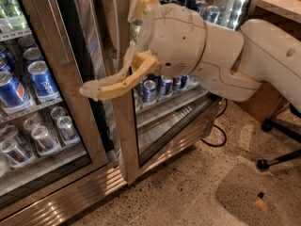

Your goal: Open right fridge door

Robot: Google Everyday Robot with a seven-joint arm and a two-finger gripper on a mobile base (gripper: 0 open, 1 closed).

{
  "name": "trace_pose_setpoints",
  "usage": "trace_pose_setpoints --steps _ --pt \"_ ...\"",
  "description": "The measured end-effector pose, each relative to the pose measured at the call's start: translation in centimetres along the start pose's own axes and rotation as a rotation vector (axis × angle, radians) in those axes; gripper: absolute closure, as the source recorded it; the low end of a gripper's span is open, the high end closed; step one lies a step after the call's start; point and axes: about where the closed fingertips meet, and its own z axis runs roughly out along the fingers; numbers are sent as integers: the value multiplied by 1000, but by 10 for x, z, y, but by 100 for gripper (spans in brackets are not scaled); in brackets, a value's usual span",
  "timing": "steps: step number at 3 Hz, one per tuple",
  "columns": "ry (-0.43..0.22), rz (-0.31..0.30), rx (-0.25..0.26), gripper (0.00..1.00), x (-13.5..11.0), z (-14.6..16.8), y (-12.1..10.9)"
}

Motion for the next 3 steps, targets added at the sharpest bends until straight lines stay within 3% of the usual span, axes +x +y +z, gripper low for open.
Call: trace_pose_setpoints --steps 3 --pt "20 2 14 0 -5 -10 5"
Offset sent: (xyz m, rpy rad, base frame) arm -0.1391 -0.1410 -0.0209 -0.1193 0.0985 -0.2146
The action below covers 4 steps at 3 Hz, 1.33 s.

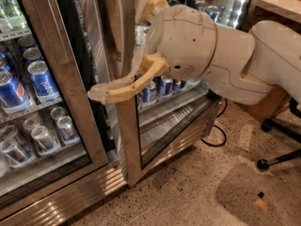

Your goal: Open right fridge door

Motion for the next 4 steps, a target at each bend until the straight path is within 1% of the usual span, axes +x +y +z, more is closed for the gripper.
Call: trace_pose_setpoints --steps 1,2,3,4 --pt "5 7 5 0 4 -6 2" --pt "7 10 17 0 3 -10 7" --pt "7 10 17 0 3 -10 7" --pt "25 5 9 0 2 -7 5"
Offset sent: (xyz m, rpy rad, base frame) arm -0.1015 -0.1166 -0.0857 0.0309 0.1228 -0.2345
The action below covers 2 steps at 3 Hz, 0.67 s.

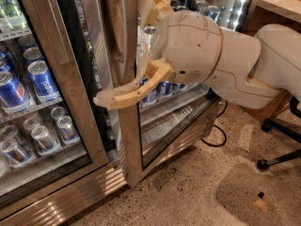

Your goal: Open right fridge door

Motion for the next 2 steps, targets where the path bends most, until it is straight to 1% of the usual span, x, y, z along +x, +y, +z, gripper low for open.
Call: trace_pose_setpoints --steps 1,2 --pt "-2 -6 -15 0 -3 4 6" --pt "-2 -6 -15 0 -3 3 5"
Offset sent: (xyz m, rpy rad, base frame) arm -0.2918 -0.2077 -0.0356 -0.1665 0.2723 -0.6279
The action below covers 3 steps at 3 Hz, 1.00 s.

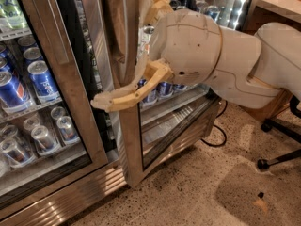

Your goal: Open right fridge door

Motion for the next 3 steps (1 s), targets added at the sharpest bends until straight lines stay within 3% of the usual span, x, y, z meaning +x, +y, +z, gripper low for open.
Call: trace_pose_setpoints --steps 3 --pt "5 -21 2 0 3 4 -7"
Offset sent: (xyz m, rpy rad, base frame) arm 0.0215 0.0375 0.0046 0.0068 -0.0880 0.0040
